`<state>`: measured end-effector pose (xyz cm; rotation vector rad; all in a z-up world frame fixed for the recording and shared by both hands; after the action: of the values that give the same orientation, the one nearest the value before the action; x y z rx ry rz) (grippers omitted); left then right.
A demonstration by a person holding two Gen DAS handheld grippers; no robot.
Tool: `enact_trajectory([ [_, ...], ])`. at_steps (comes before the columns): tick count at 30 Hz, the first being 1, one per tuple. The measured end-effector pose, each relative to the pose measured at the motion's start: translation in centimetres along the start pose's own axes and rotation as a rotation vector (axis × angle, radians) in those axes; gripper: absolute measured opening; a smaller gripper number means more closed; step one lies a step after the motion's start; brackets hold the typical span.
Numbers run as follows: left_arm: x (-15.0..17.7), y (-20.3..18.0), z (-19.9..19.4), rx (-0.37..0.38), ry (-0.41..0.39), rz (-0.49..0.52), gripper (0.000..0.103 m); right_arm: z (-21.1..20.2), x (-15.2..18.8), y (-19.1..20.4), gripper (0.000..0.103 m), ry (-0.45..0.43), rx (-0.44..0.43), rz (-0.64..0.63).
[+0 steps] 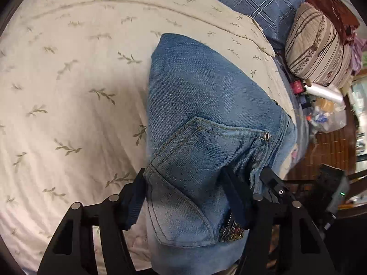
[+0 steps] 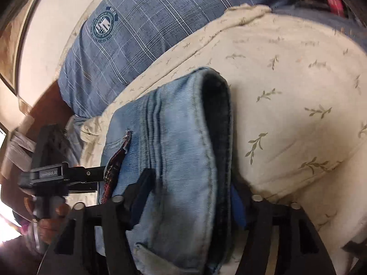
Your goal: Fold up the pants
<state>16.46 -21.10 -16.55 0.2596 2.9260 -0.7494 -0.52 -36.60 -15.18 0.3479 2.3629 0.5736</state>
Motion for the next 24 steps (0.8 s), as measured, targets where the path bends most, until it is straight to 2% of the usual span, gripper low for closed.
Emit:
enact_trajectory([
  [1, 0.3, -0.5, -0.5, -0.025, -0.022, 0.025, 0.054, -0.4, 0.0, 0.7, 0.048, -0.003, 0.021, -0.024],
  [3, 1.1, -1.5, -1.5, -0.072, -0.080, 0.098, 0.049, -1.4, -0.1, 2.3, 0.048, -0.021, -0.001, -0.042],
  [5, 1.5, -1.6, -2.2, -0.076, -0.098, 0.114, 0.047, -1.4, -0.4, 3.0, 0.048, -0.015, 0.009, -0.032],
  [7, 1.4, -0.8, -3.2, -0.074, -0.113, 0.093, 0.046, -0.9, -1.1, 3.8, 0.047, -0.010, 0.010, -0.029],
  [10, -0.1, 1.5, -6.5, -0.092, -0.197, 0.042, 0.046, 0.4, -2.8, 7.2, 0.048, -0.016, -0.054, -0.056],
  [12, -1.1, 3.3, -9.1, -0.107, -0.258, 0.009, 0.046, 2.2, -4.5, 10.5, 0.048, -0.011, -0.079, -0.122],
  [15, -2.6, 6.3, -13.4, -0.153, -0.354, -0.054, 0.047, 4.7, -6.2, 14.5, 0.050, 0.001, -0.111, -0.191],
  [17, -3.4, 8.2, -14.6, -0.205, -0.391, -0.069, 0.052, 7.0, -7.0, 17.1, 0.050, 0.006, -0.112, -0.242],
  [19, -3.9, 10.7, -14.9, -0.307, -0.418, -0.090, 0.056, 10.1, -7.3, 19.0, 0.051, 0.022, -0.072, -0.301],
  [21, -4.5, 12.7, -12.7, -0.445, -0.400, -0.088, 0.056, 14.0, -6.1, 19.8, 0.058, 0.077, 0.016, -0.368],
  [22, -4.4, 13.6, -11.4, -0.488, -0.364, -0.083, 0.057, 15.3, -5.7, 19.9, 0.068, 0.100, 0.068, -0.400],
  [23, -4.1, 14.1, -10.1, -0.494, -0.343, -0.070, 0.061, 17.1, -4.9, 19.8, 0.075, 0.119, 0.148, -0.452],
  [24, -4.0, 14.0, -9.8, -0.502, -0.378, -0.059, 0.066, 17.8, -4.5, 19.7, 0.079, 0.113, 0.178, -0.470],
])
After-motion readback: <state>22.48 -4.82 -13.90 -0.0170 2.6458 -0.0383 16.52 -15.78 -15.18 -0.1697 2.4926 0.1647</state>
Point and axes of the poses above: each gripper's, at about its wrist camera, not at the fingertips, and z roughly the way its jaws point, y to its left, x to its underside, the point moved 7 cm from there along z, roughly the way its jaws point, and after that the axes turned 3 degrees about -z, right-handed, at the moved point
